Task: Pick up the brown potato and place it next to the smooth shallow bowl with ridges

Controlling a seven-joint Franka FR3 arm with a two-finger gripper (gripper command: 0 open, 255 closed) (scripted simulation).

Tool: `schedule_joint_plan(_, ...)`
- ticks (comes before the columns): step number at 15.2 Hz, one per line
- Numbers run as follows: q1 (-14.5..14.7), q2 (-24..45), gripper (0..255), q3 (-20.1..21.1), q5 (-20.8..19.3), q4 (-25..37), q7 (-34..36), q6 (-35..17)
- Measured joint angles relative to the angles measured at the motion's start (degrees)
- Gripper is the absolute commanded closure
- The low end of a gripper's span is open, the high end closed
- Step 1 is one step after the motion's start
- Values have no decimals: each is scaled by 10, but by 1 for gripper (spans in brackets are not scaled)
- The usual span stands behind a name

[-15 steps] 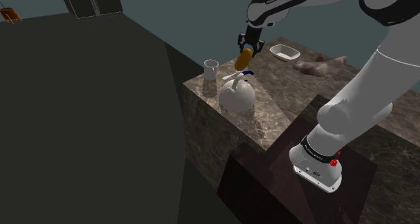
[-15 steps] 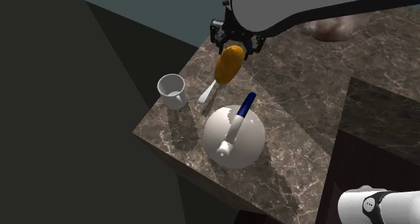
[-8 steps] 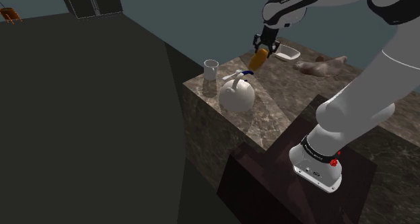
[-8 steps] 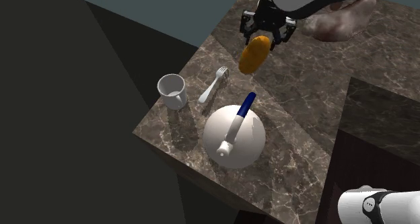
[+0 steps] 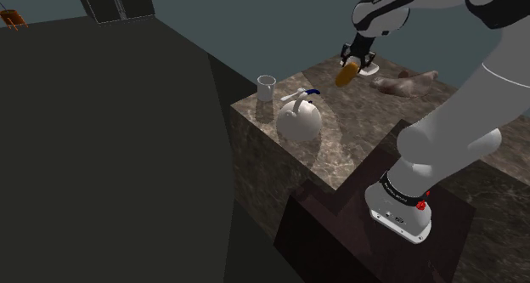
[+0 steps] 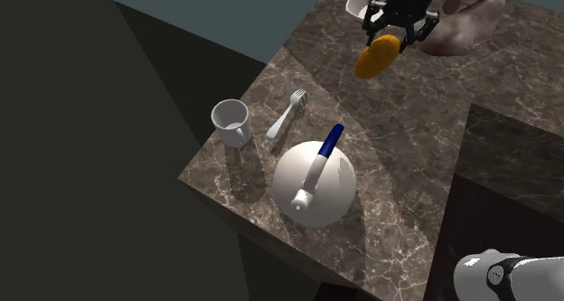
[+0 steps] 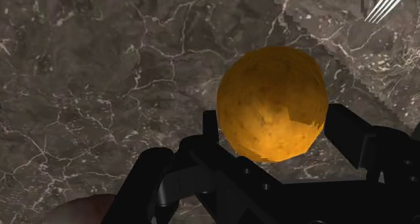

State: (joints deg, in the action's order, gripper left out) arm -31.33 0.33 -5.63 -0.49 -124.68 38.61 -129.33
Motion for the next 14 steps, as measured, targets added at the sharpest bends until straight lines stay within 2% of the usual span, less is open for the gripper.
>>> schedule_joint_plan(5,-36,9,255,-35,9,15,-76,6)
schedule_joint_plan(14,-103,75,255,-88,42,95,-212,24)
